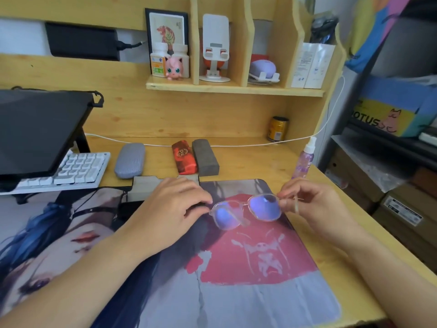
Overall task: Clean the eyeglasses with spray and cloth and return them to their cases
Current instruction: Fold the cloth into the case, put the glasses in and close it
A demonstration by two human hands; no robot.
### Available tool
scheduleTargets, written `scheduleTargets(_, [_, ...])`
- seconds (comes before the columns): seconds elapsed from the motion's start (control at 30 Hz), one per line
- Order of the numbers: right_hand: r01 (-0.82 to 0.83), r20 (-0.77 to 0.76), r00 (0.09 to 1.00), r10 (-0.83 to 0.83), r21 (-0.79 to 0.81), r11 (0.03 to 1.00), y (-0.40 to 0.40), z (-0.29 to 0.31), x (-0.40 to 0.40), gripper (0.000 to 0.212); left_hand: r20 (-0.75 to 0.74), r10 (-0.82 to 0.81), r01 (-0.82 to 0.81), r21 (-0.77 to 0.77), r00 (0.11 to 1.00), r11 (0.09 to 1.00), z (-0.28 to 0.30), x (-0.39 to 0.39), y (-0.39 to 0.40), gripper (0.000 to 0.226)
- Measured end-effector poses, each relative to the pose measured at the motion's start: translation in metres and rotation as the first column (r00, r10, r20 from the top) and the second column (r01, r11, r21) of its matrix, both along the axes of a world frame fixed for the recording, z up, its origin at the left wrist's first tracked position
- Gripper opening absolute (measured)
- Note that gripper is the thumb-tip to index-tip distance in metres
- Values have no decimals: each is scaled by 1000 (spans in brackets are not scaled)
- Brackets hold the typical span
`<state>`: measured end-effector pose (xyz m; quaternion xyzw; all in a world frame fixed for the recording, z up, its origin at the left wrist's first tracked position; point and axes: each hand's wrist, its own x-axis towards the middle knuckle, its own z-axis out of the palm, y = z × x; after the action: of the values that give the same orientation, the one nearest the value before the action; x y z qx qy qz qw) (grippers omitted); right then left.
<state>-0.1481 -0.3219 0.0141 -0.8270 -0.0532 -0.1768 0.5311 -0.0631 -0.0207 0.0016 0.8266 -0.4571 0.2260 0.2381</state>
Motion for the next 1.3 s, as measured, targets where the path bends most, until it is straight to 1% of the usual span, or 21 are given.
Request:
scheduleTargets(0.1, [45, -33, 999, -41, 157, 987, 3, 4, 1, 11, -42, 5, -8, -68, 999, 998, 0, -2, -1, 12])
scheduleTargets(0.17, [48, -41, 998, -40, 213, 976, 8, 11, 3, 11, -179, 9, -49, -220, 984, 974, 4, -6, -2, 11])
scheduleTargets(0.2, [39, -29, 999, -33, 230, 972, 12, 17, 6, 8, -259, 5, -90, -317, 966, 944, 8, -8, -3, 13])
scheduleTargets(0.27, [19, 5, 1000, -21, 240, 971, 22, 30, 17, 4, -392, -27, -182, -487, 920, 854, 15, -11, -5, 16])
scheduleTargets(0.33, [-25, 38, 999, 16, 246, 969, 36, 42, 35, 5, -466, -68, -262, -606, 882, 751, 18, -9, -6, 20])
scheduleTargets(0.4, [-72, 68, 996, 57, 248, 966, 53, 45, 53, 8, -484, -57, -324, -665, 873, 673, 20, -5, -2, 28])
scheduleTargets(0.5, [-68, 111, 993, 34, 320, 945, 73, 27, 71, 12, -515, -45, -384, -691, 856, 613, 23, -1, 8, 34])
scheduleTargets(0.53, [-53, 109, 994, 14, 361, 931, 77, 19, 73, 12, -527, -43, -393, -684, 849, 614, 25, 0, 12, 37])
scheduleTargets(0.6, [-38, 94, 996, -3, 424, 905, 78, 8, 72, 10, -518, -17, -382, -652, 855, 655, 25, 5, 16, 40])
scheduleTargets(0.7, [-51, 94, 996, 6, 476, 878, 73, 4, 63, 8, -491, 7, -358, -627, 871, 692, 24, 5, 16, 37])
scheduleTargets(0.83, [-40, 109, 994, -17, 497, 867, 69, 5, 60, 12, -460, 0, -331, -638, 888, 696, 23, 1, 13, 34])
scheduleTargets(0.9, [-33, 124, 992, -36, 511, 859, 67, 5, 62, 14, -494, -12, -346, -626, 870, 699, 23, 3, 14, 39])
scheduleTargets(0.93, [-28, 127, 991, -44, 517, 856, 66, 5, 62, 14, -516, -17, -351, -605, 856, 715, 23, 4, 15, 40])
scheduleTargets(0.97, [-27, 128, 991, -47, 521, 853, 66, 5, 62, 14, -537, -31, -340, -576, 843, 743, 24, 4, 16, 40])
scheduleTargets(1.03, [-36, 133, 990, -40, 526, 850, 65, 5, 62, 14, -548, -59, -271, -500, 834, 822, 23, 2, 16, 41])
scheduleTargets(1.1, [-45, 138, 990, -32, 524, 850, 66, 6, 61, 15, -552, -39, -220, -395, 833, 892, 23, -1, 16, 49])
scheduleTargets(1.17, [-50, 136, 990, -23, 508, 860, 66, 6, 61, 16, -570, -7, -205, -307, 821, 929, 25, 0, 19, 54])
scheduleTargets(1.23, [-66, 138, 990, -4, 498, 865, 66, 5, 61, 18, -562, 6, -205, -291, 827, 935, 28, 2, 23, 50])
scheduleTargets(1.3, [-78, 136, 991, 9, 514, 854, 67, 5, 61, 21, -563, -10, -242, -372, 826, 896, 33, 4, 26, 36])
